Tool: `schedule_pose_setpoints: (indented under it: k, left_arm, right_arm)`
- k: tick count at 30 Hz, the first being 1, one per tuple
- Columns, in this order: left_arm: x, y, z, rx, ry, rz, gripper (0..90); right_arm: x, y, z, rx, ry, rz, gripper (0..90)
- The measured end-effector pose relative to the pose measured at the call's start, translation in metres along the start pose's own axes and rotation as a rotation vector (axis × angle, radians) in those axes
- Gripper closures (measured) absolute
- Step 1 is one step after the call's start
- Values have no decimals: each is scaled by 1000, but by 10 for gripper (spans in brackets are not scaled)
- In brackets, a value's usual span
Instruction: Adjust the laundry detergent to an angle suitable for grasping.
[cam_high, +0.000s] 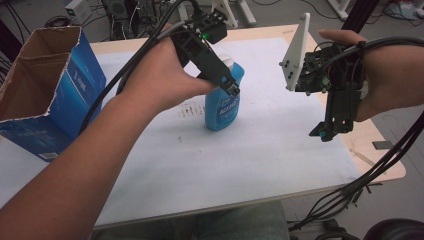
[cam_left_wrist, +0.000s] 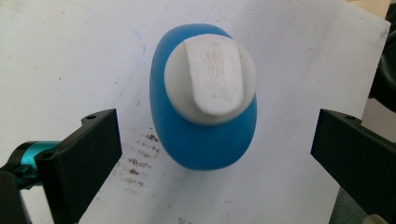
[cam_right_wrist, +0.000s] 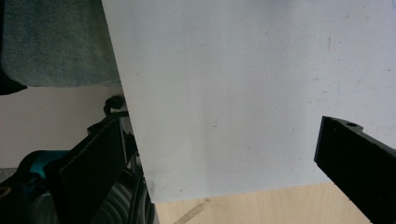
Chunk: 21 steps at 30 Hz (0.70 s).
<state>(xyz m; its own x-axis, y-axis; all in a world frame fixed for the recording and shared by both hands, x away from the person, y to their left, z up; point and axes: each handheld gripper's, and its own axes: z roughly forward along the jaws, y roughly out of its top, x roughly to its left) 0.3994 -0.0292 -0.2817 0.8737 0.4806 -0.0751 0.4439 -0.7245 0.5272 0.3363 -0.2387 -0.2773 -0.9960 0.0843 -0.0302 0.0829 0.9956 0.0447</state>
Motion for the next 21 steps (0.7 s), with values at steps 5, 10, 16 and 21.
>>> schedule_pose_setpoints:
  k: [5, 10, 16, 21]
  left_arm:
    - [2, 4, 10, 5, 3, -6, 17]
    - [3, 7, 17, 4, 10, -13, 17]
    - [3, 9, 25, 10, 17, -15, 17]
    - [4, 9, 30, 21, 36, -14, 17]
  right_arm:
    - [0, 0, 1, -1, -1, 4, 11]
    - [0, 0, 2, -2, -1, 2, 12]
    - [-1, -1, 2, -1, 1, 6, 12]
    - [0, -1, 2, -3, 1, 11, 12]
